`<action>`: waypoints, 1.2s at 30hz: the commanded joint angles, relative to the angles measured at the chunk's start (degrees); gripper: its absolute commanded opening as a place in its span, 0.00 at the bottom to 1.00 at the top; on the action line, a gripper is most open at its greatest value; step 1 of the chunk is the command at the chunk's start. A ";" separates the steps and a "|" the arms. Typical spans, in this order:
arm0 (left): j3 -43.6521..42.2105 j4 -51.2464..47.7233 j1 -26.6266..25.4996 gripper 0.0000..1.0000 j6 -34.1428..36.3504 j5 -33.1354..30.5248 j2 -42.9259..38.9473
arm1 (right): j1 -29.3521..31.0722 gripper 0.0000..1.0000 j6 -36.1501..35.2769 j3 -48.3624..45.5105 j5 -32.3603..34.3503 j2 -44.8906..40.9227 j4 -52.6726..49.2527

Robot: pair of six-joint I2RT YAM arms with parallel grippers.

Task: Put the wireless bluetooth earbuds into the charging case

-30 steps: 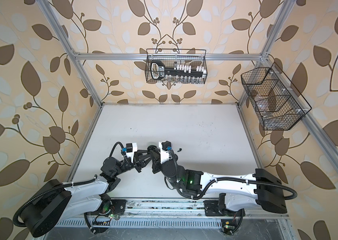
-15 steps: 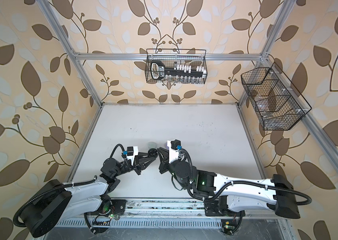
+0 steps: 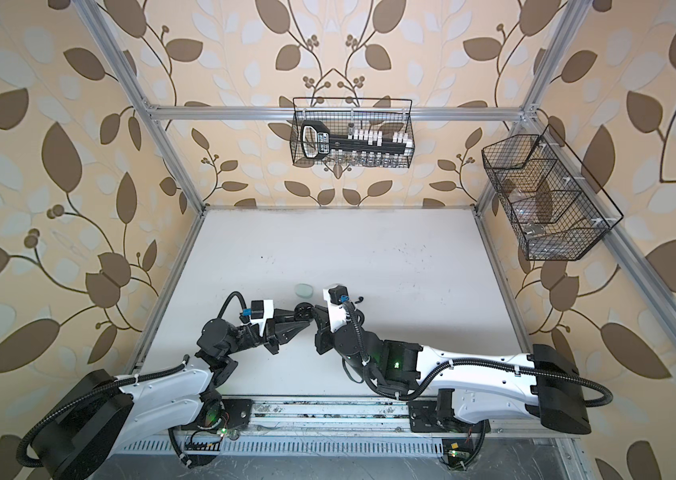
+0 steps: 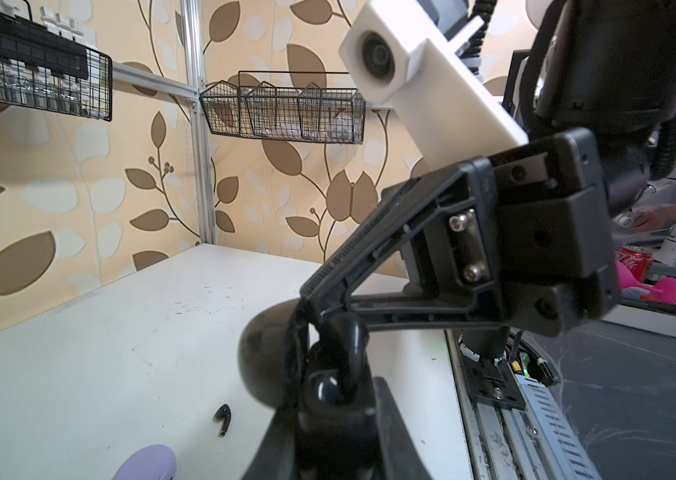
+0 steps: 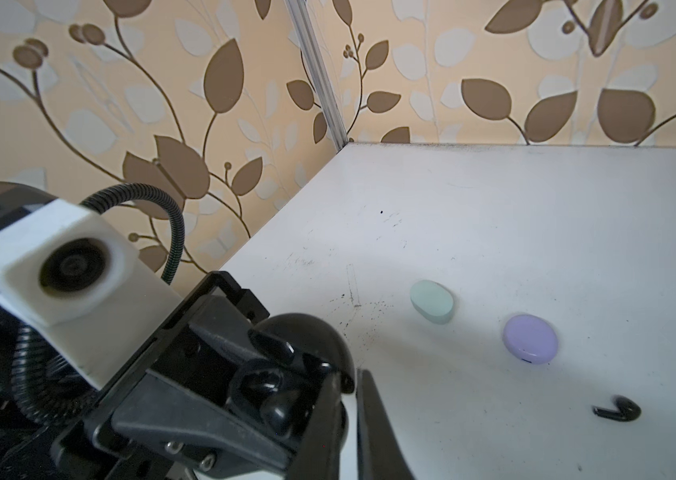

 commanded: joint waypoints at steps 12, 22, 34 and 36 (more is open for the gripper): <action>1.18 -7.78 -0.24 0.00 6.56 12.41 -4.05 | -0.10 0.25 -5.81 1.02 -12.04 -0.17 -1.48; 1.80 -11.06 -0.28 0.00 8.17 16.08 -5.16 | -0.34 0.31 -7.36 2.16 -7.86 -1.53 -7.31; 3.24 -13.72 -0.25 0.00 9.29 19.88 -4.05 | -0.26 0.45 -8.42 2.07 -6.18 -3.99 -9.74; 3.79 -14.28 -0.28 0.00 9.42 20.94 -3.70 | -0.34 0.49 -8.60 2.24 -5.87 -3.93 -9.89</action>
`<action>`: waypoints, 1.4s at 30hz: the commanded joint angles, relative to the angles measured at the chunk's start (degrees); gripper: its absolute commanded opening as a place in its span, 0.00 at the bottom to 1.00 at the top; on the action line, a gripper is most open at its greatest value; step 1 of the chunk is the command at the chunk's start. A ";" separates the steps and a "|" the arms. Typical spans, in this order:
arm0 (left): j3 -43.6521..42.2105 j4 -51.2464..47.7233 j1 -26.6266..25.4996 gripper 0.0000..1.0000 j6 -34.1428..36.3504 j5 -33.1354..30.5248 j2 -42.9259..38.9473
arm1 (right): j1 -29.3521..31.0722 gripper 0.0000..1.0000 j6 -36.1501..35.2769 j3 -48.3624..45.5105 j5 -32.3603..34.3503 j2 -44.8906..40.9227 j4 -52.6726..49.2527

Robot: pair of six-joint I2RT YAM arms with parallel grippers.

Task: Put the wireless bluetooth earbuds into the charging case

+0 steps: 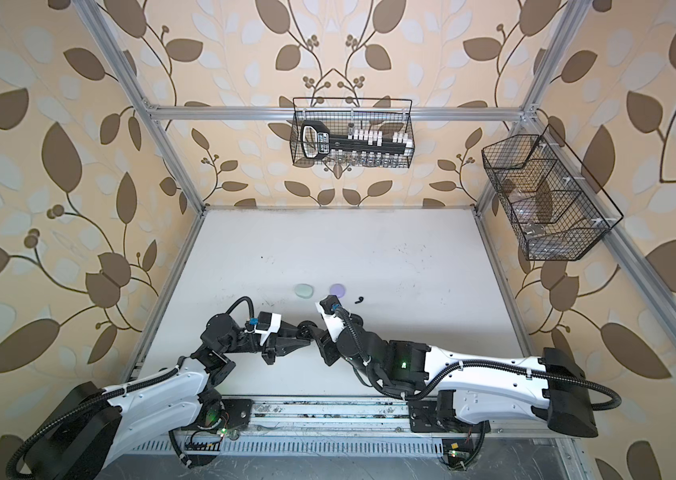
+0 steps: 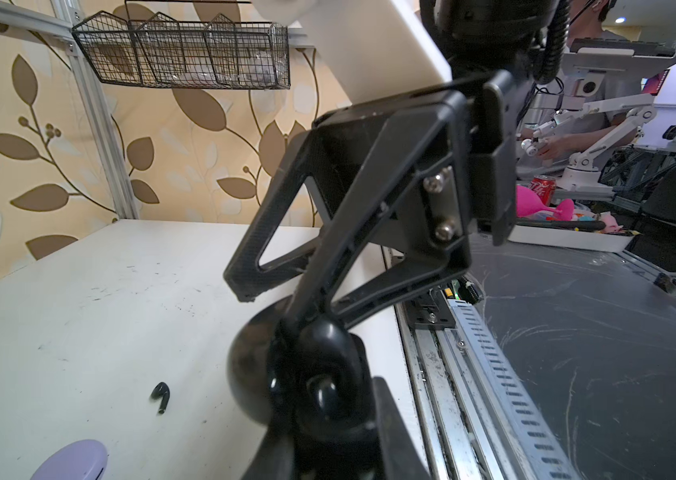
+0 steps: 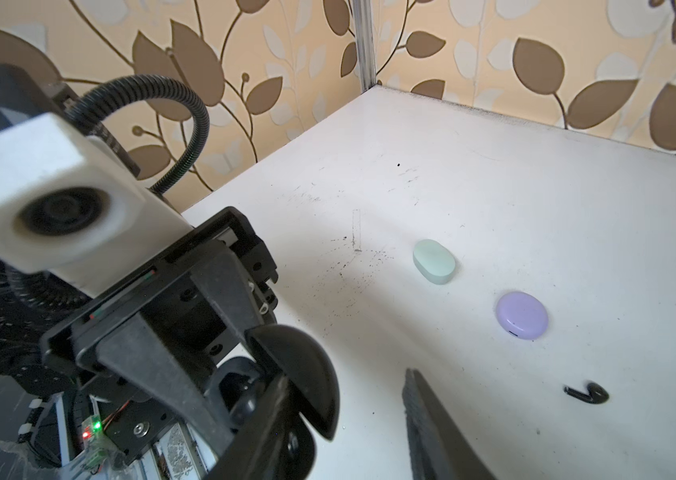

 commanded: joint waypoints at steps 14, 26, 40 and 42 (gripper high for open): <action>2.09 -1.06 -0.78 0.00 3.08 4.48 0.25 | -0.26 0.53 0.52 5.49 8.05 -1.02 -3.07; -0.51 6.76 -0.30 0.00 5.69 -11.11 8.59 | -26.01 0.53 20.96 0.53 0.25 -6.89 -16.92; -2.16 22.81 6.82 0.00 -0.42 -9.12 19.67 | -36.24 0.50 17.51 25.17 -8.59 41.13 -25.35; -2.40 22.46 7.07 0.00 -0.30 -9.12 18.92 | -36.20 0.48 17.62 27.05 -8.53 44.20 -26.09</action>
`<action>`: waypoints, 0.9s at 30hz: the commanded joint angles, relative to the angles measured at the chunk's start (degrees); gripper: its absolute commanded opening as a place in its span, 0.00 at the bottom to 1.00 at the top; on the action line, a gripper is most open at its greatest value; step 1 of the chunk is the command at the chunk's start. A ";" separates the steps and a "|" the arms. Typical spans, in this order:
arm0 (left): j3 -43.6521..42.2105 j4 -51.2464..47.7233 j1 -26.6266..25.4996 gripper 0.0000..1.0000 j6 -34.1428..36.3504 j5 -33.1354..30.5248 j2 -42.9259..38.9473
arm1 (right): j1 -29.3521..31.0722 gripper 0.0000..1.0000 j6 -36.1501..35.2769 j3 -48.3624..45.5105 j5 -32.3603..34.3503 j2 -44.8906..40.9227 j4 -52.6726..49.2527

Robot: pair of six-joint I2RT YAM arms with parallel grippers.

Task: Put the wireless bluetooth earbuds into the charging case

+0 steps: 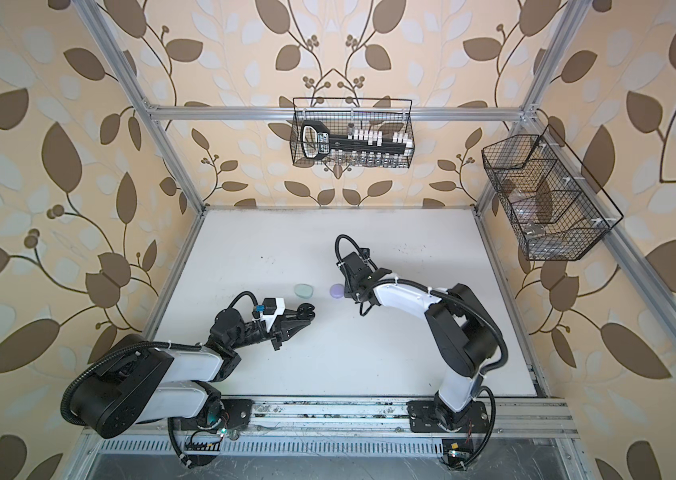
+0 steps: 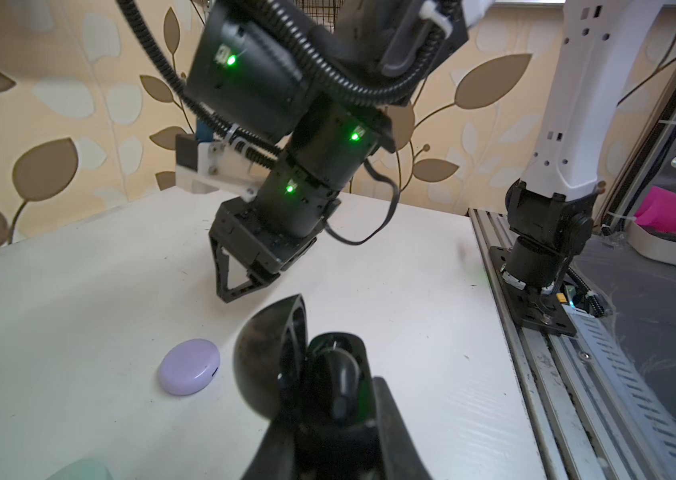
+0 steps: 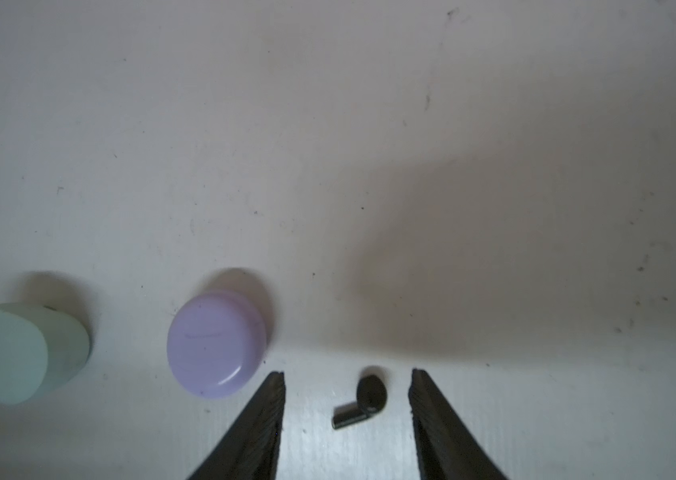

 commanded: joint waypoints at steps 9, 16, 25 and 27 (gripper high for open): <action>-0.66 -0.14 0.82 0.00 0.56 1.35 -4.97 | 2.36 0.46 0.91 3.60 6.03 6.77 -7.77; -0.66 0.30 0.79 0.00 0.26 1.62 -4.96 | 3.60 0.43 1.43 1.27 7.12 6.92 -8.47; -0.53 -0.05 0.78 0.00 0.09 1.70 -5.35 | 5.04 0.42 2.40 -7.26 6.79 1.53 -7.30; -0.51 -0.11 0.78 0.00 -0.06 1.88 -5.32 | 4.84 0.41 2.30 -8.10 5.96 0.44 -6.75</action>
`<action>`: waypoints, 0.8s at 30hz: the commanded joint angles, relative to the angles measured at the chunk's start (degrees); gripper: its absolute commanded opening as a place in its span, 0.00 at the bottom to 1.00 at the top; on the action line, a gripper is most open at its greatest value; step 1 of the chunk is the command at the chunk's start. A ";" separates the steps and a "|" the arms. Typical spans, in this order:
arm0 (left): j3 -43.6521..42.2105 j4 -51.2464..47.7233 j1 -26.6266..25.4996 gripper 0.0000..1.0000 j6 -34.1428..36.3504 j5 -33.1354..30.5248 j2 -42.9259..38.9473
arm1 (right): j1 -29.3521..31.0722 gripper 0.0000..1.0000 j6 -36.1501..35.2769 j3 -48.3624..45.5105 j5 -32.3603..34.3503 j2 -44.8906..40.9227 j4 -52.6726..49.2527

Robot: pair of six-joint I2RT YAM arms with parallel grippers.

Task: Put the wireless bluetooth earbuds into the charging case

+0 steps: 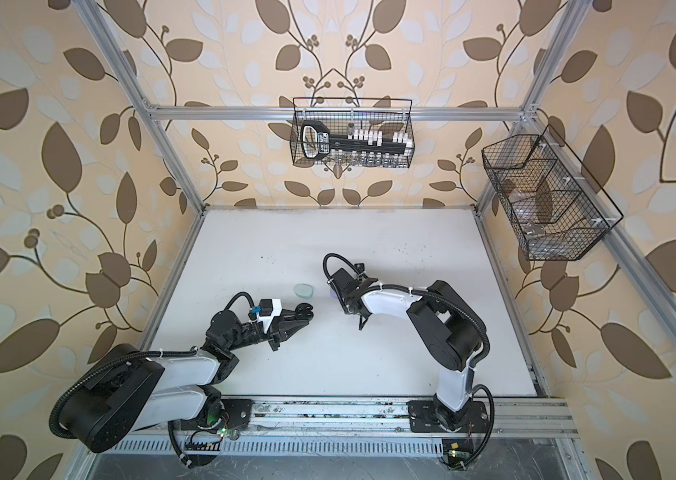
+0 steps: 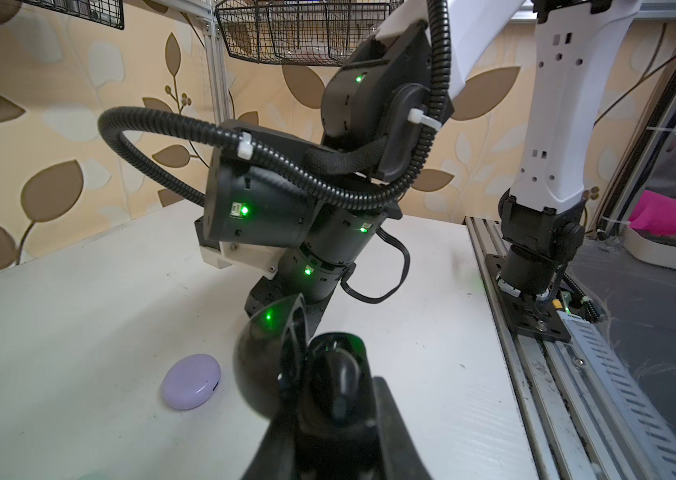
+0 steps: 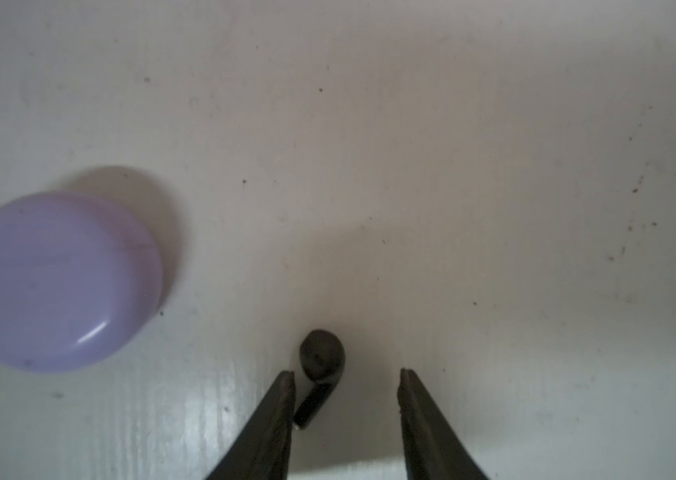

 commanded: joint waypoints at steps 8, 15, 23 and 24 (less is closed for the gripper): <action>0.21 1.37 0.78 0.00 0.23 1.68 -1.32 | -1.48 0.37 -1.20 -0.57 -7.11 0.44 0.88; 0.28 1.19 0.84 0.00 0.46 2.02 -1.11 | -1.73 0.40 -1.44 2.95 -8.47 4.62 1.42; 0.28 1.10 0.78 0.00 0.35 2.52 -1.26 | -1.22 0.30 -0.92 2.91 -6.20 5.52 0.24; 0.34 1.10 0.78 0.00 0.37 2.56 -1.28 | -1.11 0.28 -0.80 2.66 -5.84 5.06 0.14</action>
